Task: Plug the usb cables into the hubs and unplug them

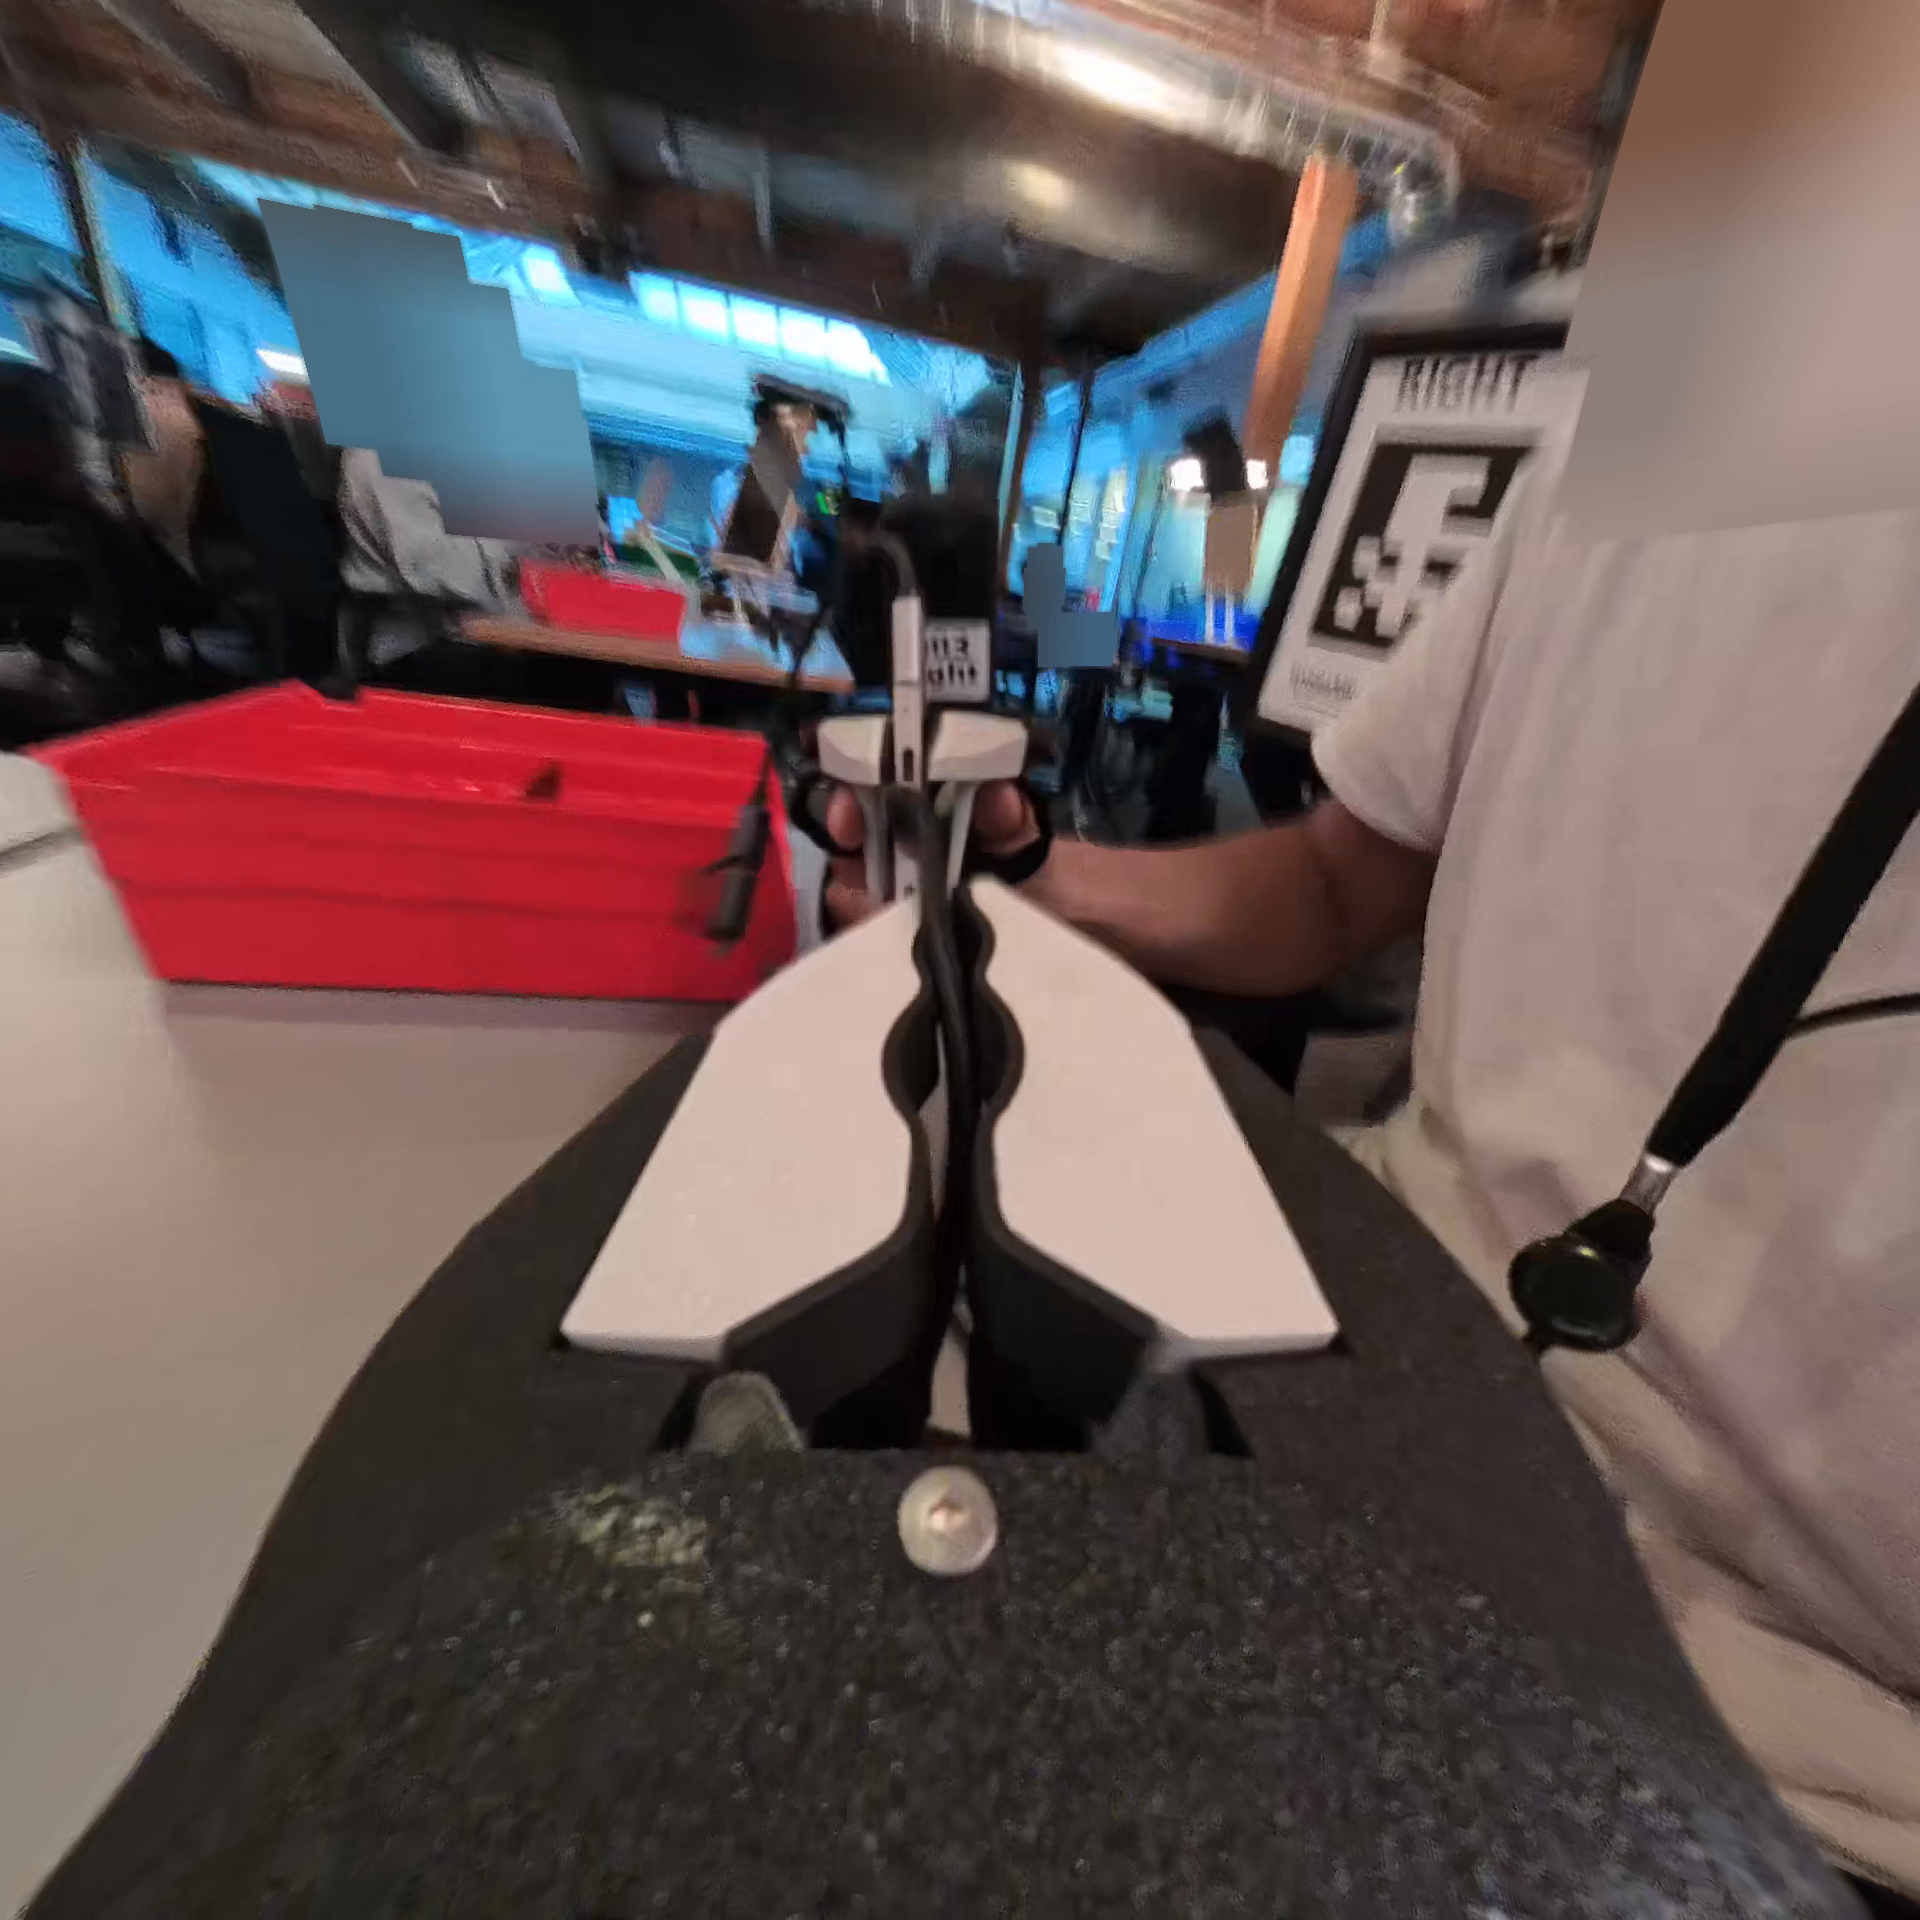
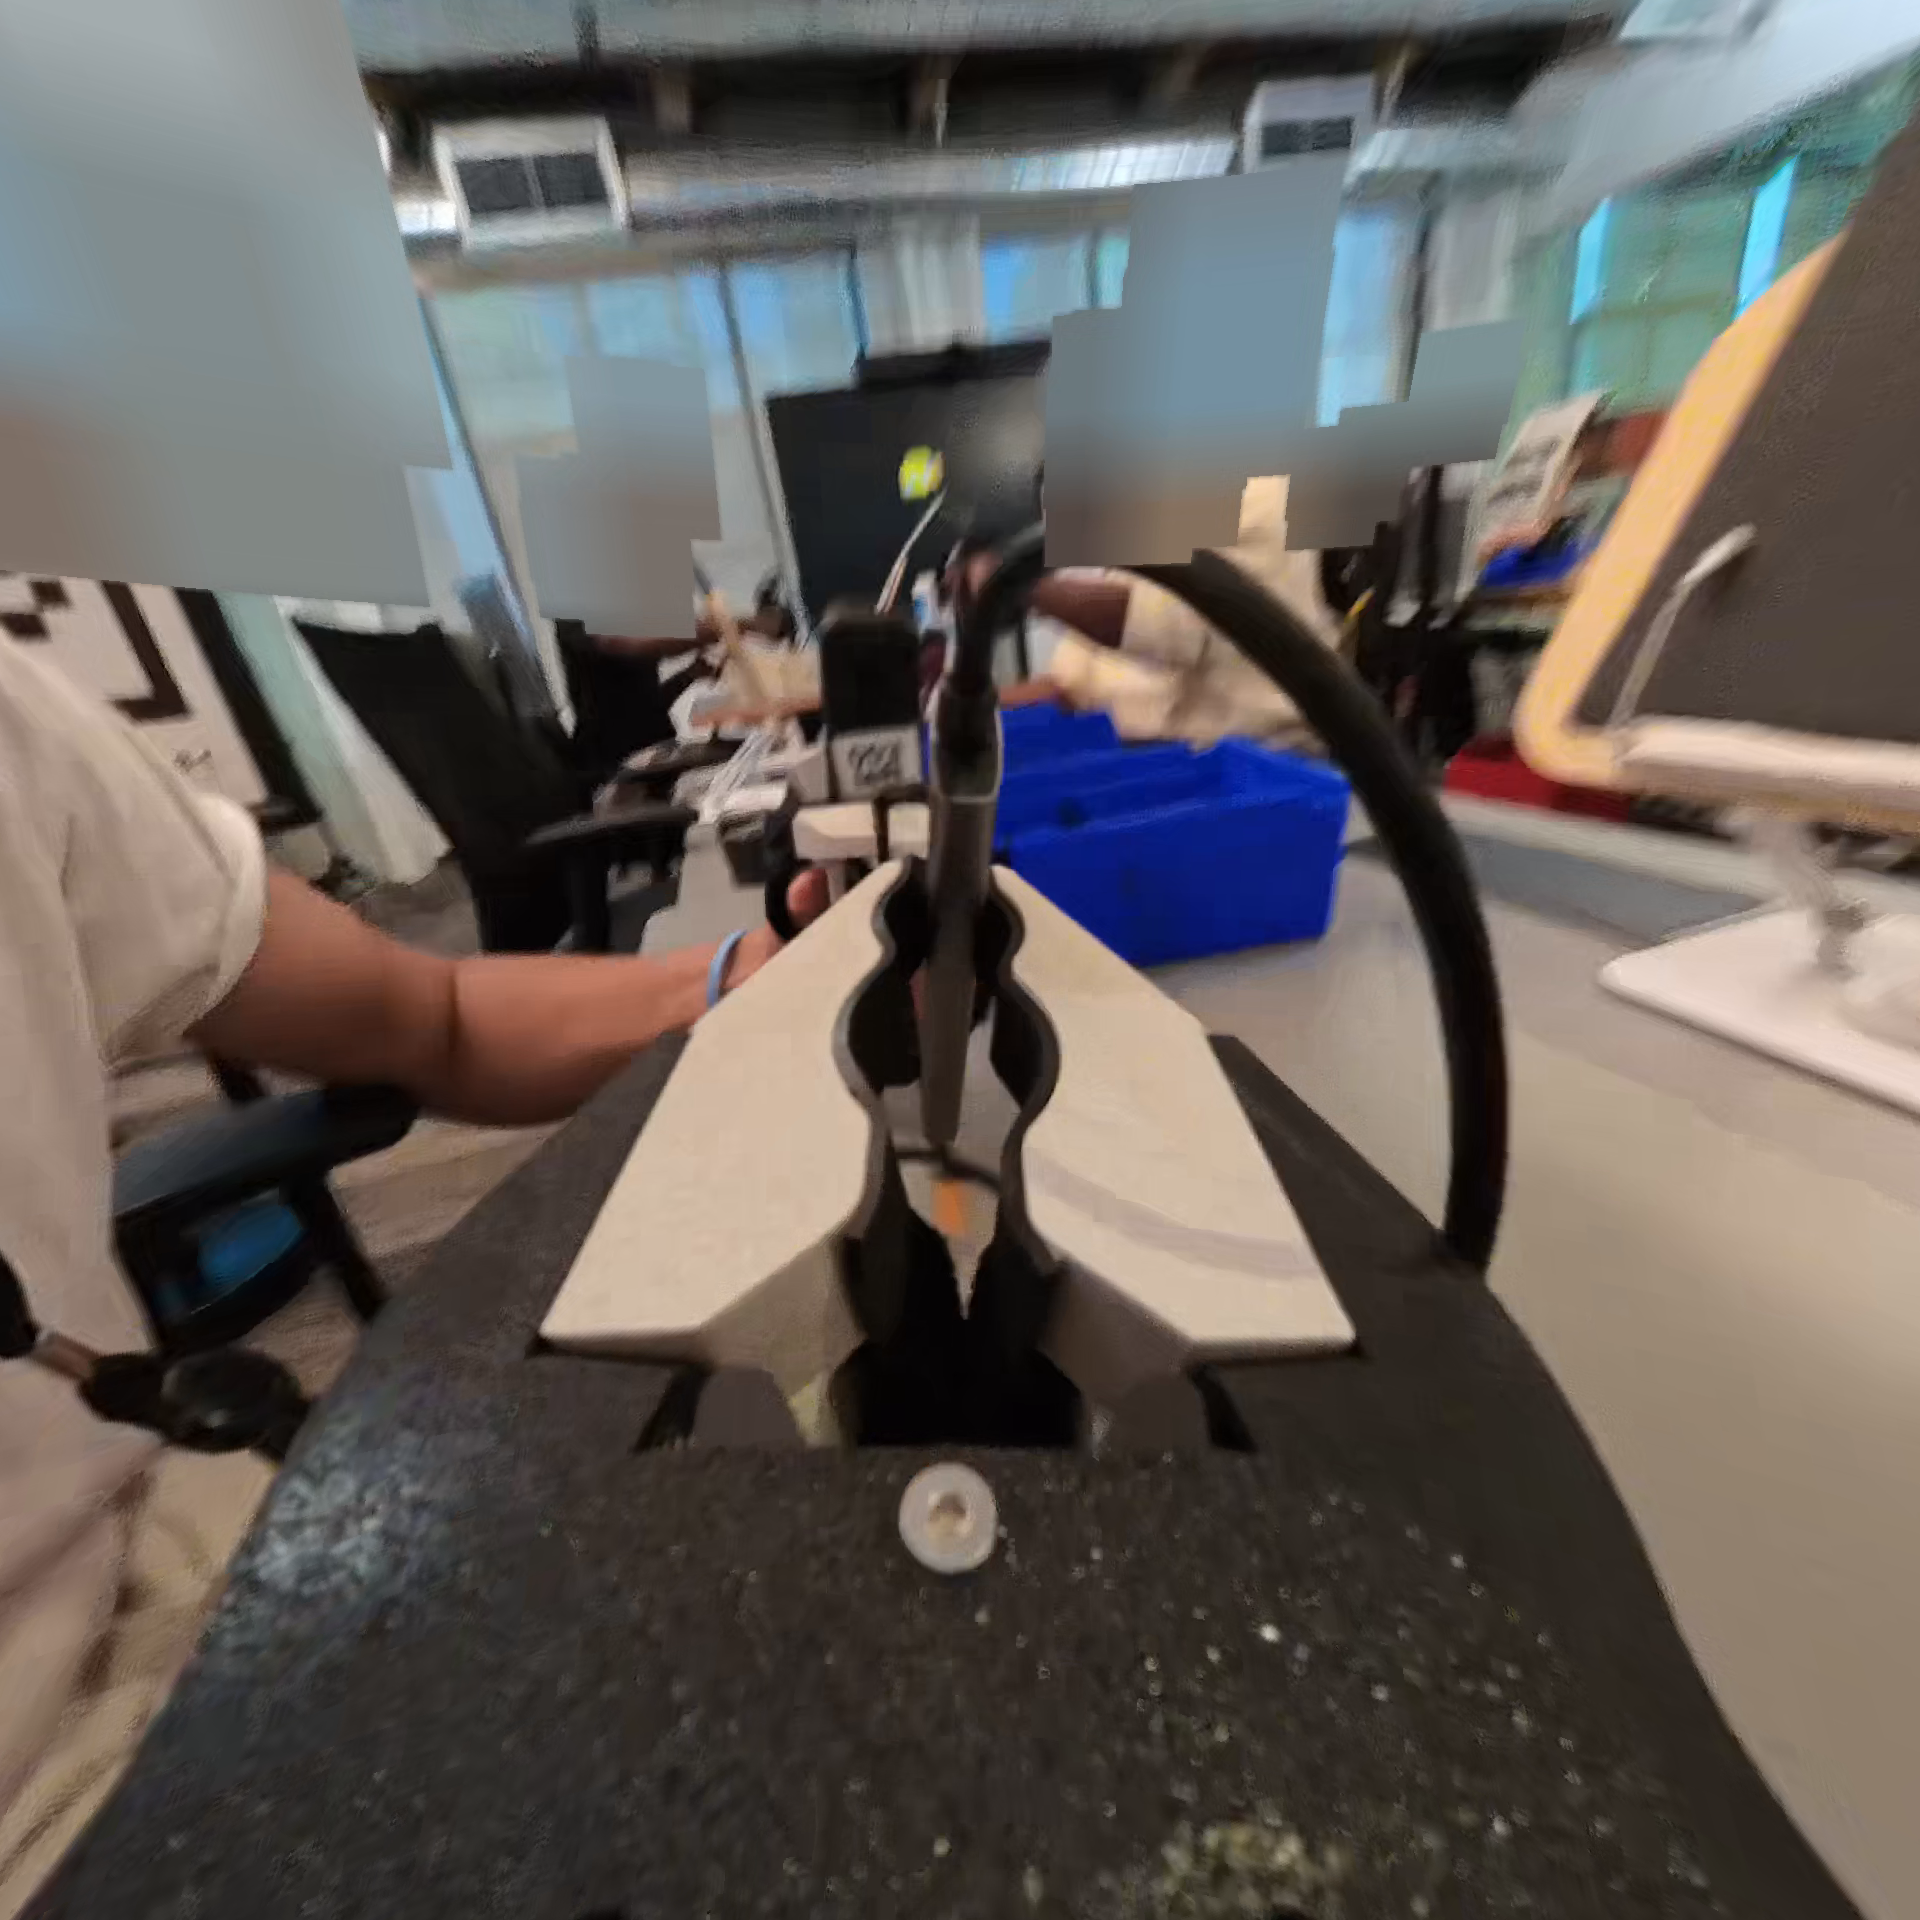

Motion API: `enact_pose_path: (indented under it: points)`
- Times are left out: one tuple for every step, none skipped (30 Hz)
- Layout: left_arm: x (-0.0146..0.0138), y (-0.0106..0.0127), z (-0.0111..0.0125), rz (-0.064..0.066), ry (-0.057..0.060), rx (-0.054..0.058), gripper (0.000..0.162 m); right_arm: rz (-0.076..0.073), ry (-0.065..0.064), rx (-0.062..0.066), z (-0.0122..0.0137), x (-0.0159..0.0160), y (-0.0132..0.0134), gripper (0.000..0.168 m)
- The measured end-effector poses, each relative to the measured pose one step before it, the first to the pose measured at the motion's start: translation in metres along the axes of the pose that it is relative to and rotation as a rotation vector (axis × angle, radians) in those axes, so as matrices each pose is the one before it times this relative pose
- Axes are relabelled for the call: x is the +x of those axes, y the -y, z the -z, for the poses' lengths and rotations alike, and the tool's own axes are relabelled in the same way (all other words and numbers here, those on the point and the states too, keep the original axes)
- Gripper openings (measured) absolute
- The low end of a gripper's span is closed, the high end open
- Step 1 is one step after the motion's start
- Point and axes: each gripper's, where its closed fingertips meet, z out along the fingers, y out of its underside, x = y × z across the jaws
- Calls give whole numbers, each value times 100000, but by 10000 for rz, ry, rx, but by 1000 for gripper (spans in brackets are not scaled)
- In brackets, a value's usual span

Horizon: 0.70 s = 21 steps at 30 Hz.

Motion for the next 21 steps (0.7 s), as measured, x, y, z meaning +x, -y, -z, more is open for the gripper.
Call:
enact_pose_path:
  points:
    - [-613,642,720,-84,297,342,0,335,-246,-31,604,392,540,7]
    - [-101,109,1,-26,60,3,0,386,-117,-375,-10,-46,-143,7]
    - [153,-409,-397,-173,15,-257,0,278,-94,-452,-253,-148,-390,7]
    - [95,-644,-443,-219,79,-390,0,334,-263,-600,-306,140,-644,7]
    - [-52,-614,-317,-226,145,-377,0,363,-297,-858,-317,251,-1023,7]
    - [-218,-610,-140,-189,183,-413,0,233,-169,-621,-244,81,-679,7]
    - [-285,-579,-14,-132,170,-419,0,79,-224,-257,-101,190,-104,7]
    - [-322,-575,18,-120,164,-407,0,-80,-30,-265,-100,-19,-53,7]
    - [-261,-527,-29,-123,149,-361,0,18,155,-617,-160,-297,-568,7]
    - [-48,-537,-102,-75,20,-339,0,363,-131,-733,-116,27,-702,7]
    - [37,-611,-181,-99,-8,-390,0,349,-154,-566,-71,78,-482,7]
    - [-159,-564,-240,-216,215,-382,5,46,276,-669,-125,-469,-646,7]
    - [-207,-669,-302,-351,314,-497,22,126,185,-461,-151,-397,-354,7]
    - [-70,-787,-352,-401,248,-611,36,201,-140,-119,-175,54,110,7]
    - [229,-543,-394,-288,73,-429,47,-18,135,-155,-277,-264,58,7]
    - [619,-179,-399,-174,-176,-186,51,-18,484,-16,-353,-804,195,7]
    - [743,15,-391,-192,-230,-103,51,-9,462,34,-415,-752,183,7]
    - [628,181,-332,-271,-140,-46,49,2,378,-215,-466,-604,-237,7]
    - [538,290,-242,-215,-140,35,47,151,339,-173,-413,-612,-243,7]
    - [445,372,-145,-24,-184,140,44,161,125,42,-323,-317,20,7]
    - [370,441,-59,124,-220,242,42,-21,92,84,-264,-157,57,7]
